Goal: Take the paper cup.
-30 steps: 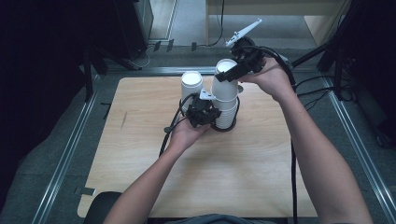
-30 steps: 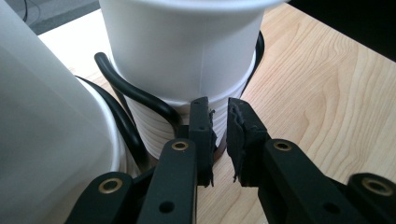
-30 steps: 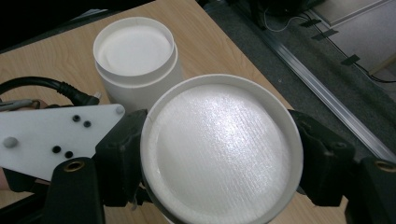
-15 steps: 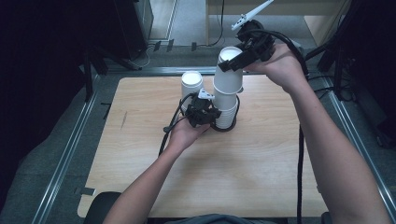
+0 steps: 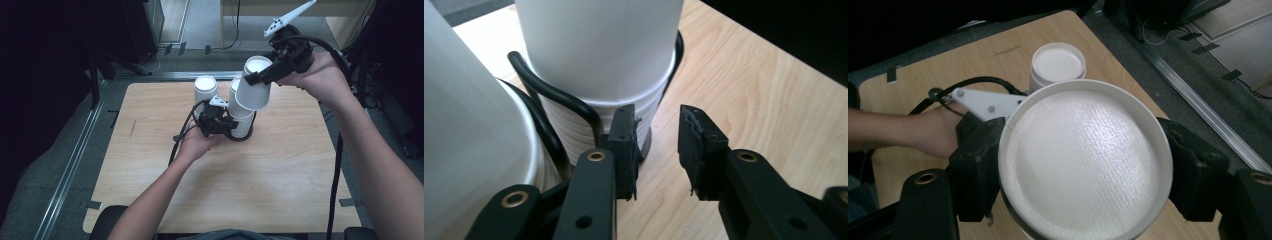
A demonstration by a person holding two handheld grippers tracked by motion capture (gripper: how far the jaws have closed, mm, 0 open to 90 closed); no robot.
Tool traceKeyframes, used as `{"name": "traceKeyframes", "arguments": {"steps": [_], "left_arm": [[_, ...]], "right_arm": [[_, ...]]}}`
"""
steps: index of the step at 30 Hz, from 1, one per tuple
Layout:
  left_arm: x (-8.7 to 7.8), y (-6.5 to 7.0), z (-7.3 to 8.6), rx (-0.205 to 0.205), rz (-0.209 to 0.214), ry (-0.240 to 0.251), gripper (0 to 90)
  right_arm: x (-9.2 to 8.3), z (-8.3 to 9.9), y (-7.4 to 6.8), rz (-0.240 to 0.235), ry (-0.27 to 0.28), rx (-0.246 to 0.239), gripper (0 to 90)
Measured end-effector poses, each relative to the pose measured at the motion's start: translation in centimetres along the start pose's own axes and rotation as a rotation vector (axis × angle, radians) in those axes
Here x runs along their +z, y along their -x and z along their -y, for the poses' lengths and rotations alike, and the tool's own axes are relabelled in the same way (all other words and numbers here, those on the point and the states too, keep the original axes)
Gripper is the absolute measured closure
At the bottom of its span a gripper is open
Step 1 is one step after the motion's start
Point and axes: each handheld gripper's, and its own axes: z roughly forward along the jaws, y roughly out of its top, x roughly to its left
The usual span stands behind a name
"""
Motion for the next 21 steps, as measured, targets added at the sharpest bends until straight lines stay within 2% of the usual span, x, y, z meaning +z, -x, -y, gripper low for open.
{"name": "traceKeyframes", "arguments": {"steps": [8,12,14,18,19,21], "left_arm": [[-0.6,0.2,0.3,0.026,0.034,-0.006,57.9],[-1.0,0.4,0.5,0.04,0.057,-0.022,54.1],[-1.3,0.4,0.6,0.048,0.087,-0.017,51.7],[-1.6,0.4,0.8,0.079,0.104,-0.015,46.9],[-1.8,0.5,1.0,0.1,0.113,-0.022,45.9],[-2.0,0.5,1.2,0.11,0.124,-0.025,43.8]], "right_arm": [[-0.5,2.3,-0.8,-0.018,0.0,0.007,26.4],[-0.3,4.1,-1.3,-0.037,-0.004,0.009,26.3],[-0.2,4.9,-1.6,-0.035,-0.008,0.005,26.2],[0.1,6.1,-1.5,-0.039,-0.017,0.011,26.2],[0.4,6.9,-1.4,-0.051,-0.023,0.028,26.2],[0.6,7.8,-1.4,-0.06,-0.022,0.034,26.3]]}}
